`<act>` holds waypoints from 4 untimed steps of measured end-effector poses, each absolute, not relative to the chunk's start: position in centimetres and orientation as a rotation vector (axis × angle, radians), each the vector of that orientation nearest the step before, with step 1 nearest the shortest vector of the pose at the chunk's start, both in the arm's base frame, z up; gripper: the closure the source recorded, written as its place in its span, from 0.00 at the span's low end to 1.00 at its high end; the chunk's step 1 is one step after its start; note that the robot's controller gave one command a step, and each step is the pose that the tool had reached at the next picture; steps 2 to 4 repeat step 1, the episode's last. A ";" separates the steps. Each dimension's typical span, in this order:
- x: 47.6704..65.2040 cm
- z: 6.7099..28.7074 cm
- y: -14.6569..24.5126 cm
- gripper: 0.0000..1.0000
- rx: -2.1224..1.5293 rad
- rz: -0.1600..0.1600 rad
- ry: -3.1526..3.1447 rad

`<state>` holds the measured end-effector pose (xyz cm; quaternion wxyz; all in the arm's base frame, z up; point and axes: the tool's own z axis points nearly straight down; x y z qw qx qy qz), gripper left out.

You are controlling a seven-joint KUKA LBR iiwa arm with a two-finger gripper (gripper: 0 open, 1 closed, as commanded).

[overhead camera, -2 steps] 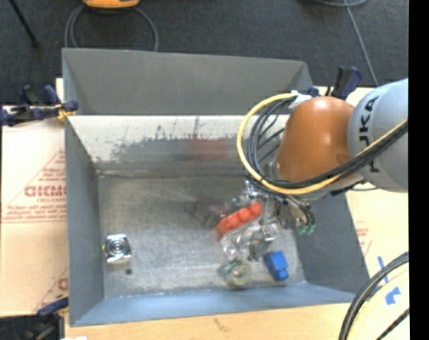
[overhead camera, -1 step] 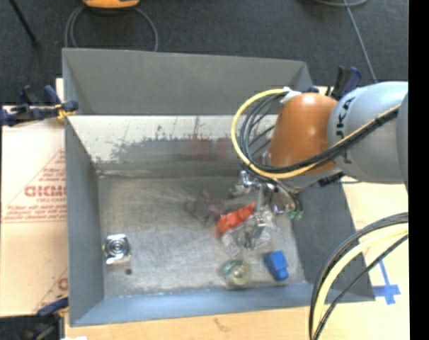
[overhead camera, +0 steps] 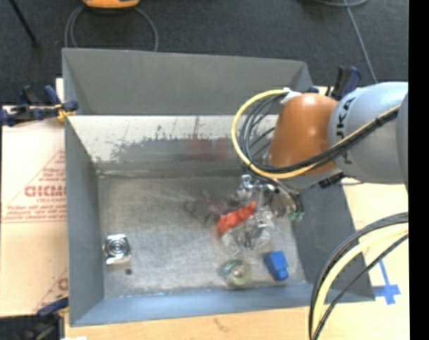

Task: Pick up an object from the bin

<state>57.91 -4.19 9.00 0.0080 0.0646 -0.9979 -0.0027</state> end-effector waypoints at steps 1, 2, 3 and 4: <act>60.3 27.2 -4.3 1.00 0.416 0.005 -3.125; 60.3 27.2 -4.3 1.00 0.416 0.005 -3.125; 60.3 27.2 -4.3 1.00 0.416 0.005 -3.125; 60.3 27.2 -4.3 1.00 0.416 0.005 -3.125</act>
Offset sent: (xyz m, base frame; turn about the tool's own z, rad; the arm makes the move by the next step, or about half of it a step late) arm 0.0222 -0.0006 0.1774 -0.1368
